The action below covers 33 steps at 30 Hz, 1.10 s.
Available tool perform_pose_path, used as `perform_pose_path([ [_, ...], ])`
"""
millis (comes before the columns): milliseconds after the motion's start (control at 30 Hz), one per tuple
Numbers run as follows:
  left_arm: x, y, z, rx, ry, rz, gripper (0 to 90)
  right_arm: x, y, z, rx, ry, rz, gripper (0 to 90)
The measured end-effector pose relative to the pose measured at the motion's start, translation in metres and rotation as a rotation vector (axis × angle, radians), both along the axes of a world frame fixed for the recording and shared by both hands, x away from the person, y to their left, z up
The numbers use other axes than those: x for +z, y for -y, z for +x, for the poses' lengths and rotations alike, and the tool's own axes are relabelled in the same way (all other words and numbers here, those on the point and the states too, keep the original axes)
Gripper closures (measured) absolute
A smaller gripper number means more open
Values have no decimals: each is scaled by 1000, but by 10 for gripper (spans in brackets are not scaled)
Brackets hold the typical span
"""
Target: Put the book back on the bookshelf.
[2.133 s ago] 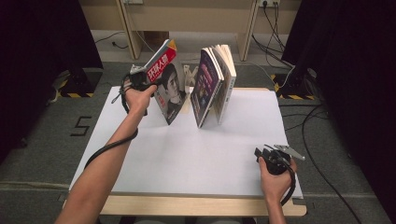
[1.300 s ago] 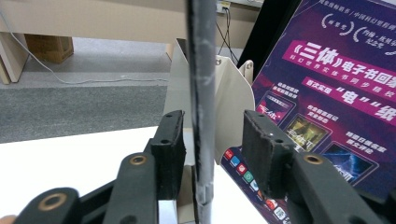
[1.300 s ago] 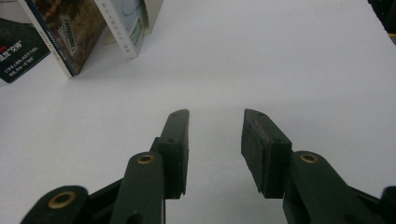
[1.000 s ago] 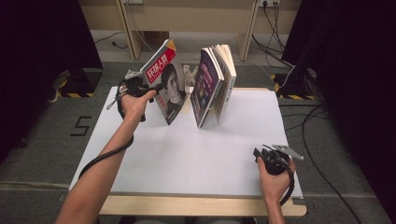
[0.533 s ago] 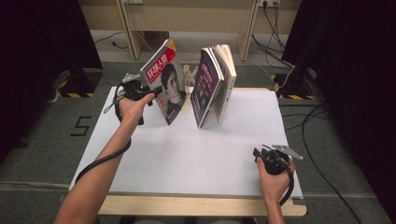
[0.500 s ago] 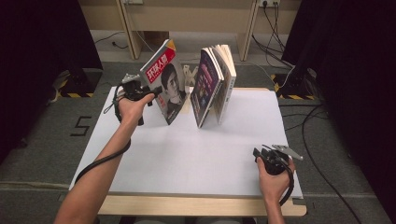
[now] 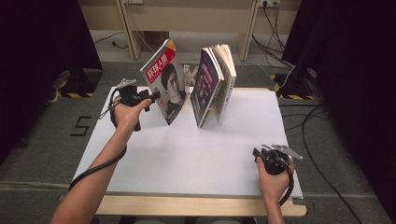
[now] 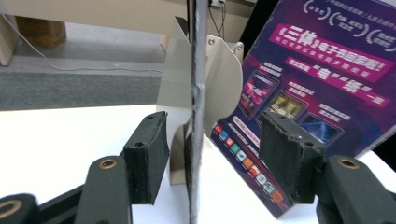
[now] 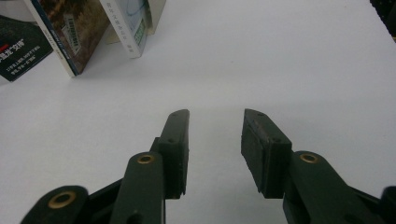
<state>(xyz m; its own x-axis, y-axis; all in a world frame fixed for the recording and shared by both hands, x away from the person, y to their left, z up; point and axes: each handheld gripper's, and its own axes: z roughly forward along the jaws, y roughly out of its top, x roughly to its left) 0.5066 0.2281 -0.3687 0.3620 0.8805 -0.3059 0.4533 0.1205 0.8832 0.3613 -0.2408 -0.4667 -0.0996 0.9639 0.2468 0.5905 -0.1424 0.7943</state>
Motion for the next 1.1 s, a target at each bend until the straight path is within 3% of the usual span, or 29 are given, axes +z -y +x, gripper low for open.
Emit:
perform_pose_path([
  [167,-3,-2,-7,-4,1,-1,409,0,0,0,-2,2,0,620],
  [267,-7,-4,-13,-11,-7,-24,414,0,0,0,-2,2,1,620],
  [733,-22,-15,-35,-19,-8,-2,414,0,-1,1,3,3,-3,619],
  [1100,-33,-20,-56,-37,-20,-12,411,0,-1,1,-1,1,2,617],
])
